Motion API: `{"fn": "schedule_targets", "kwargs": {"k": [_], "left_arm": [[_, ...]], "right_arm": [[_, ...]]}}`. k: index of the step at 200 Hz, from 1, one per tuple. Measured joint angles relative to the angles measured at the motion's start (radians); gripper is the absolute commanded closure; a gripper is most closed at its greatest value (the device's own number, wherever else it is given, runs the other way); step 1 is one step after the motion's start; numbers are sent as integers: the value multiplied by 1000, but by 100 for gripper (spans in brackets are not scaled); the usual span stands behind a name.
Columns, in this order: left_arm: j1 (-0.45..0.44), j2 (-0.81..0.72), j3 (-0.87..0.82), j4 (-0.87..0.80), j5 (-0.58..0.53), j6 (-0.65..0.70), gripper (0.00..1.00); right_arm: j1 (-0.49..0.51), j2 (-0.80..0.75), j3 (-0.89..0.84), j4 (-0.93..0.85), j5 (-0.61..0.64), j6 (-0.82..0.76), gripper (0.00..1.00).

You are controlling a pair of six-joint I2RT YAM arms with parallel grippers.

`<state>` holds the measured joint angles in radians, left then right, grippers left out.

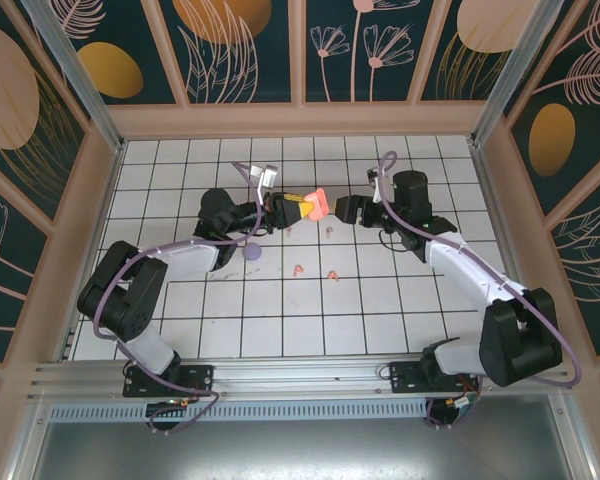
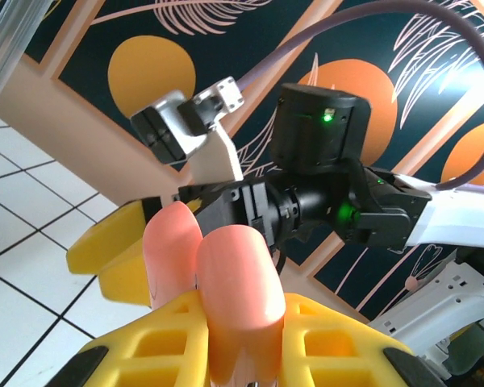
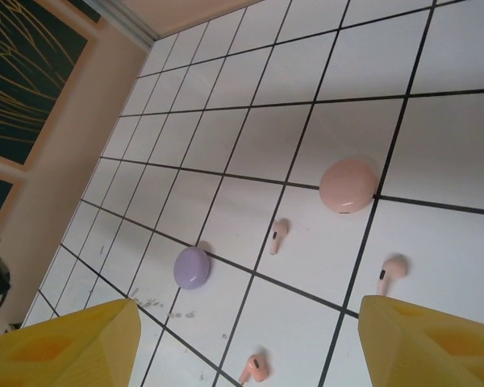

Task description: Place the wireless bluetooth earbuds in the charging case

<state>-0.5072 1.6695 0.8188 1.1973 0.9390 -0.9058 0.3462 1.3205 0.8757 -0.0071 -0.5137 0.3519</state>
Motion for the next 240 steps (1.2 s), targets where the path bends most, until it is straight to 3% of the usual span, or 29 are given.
{"fn": "schedule_targets", "kwargs": {"k": [44,104,240], "left_arm": [[0,-1,-11,7,1,1,100],[0,-1,-11,8,4,0,100],[-6,-5,-11,26,3,0,100]], "right_arm": [[0,-113,-23,-11,-83,3,29],[3,-145,-22,36,-228,55,42],[40,-58,-12,126,-248,117,55]]}}
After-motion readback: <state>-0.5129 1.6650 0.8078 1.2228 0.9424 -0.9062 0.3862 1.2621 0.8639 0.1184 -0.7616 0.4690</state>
